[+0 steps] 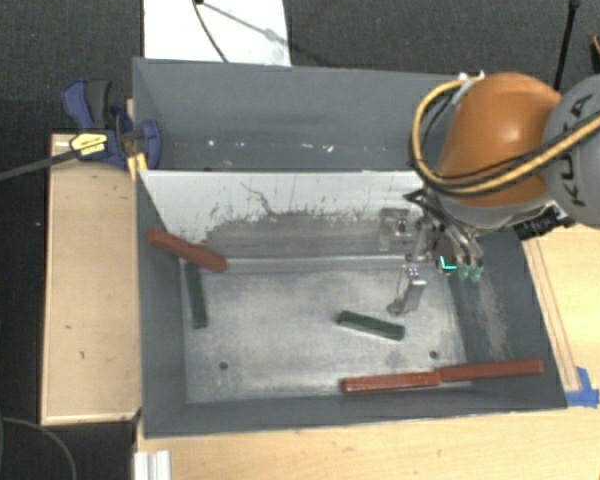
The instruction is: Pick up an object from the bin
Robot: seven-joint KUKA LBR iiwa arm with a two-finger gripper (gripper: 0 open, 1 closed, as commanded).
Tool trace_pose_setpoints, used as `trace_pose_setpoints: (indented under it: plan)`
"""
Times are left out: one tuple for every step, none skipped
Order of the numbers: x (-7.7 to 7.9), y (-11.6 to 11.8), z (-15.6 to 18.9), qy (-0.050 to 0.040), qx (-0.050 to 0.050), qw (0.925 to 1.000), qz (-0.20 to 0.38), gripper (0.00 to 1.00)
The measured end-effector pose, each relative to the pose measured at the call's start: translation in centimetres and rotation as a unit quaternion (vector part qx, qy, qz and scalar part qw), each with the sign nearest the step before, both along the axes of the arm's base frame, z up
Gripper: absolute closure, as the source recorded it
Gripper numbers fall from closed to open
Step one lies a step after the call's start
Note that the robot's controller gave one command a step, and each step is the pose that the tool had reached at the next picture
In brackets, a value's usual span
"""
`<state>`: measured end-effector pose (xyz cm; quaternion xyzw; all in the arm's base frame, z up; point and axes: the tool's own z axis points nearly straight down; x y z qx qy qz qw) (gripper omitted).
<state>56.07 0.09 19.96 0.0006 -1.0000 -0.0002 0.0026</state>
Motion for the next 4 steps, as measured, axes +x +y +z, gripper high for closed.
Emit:
trace_pose_setpoints:
  plan:
    - [-6.0,0.1,-13.2,-0.0019,0.000,0.9925,-0.123,0.00]
    - [-4.7,0.6,-9.8,-0.0050,0.000,0.9865,-0.164,0.00]
    - [-5.4,0.3,-9.3,-0.0023,0.000,0.9813,-0.192,0.00]
    - [-6.1,1.6,-13.1,-0.0021,0.000,0.9720,-0.235,0.00]
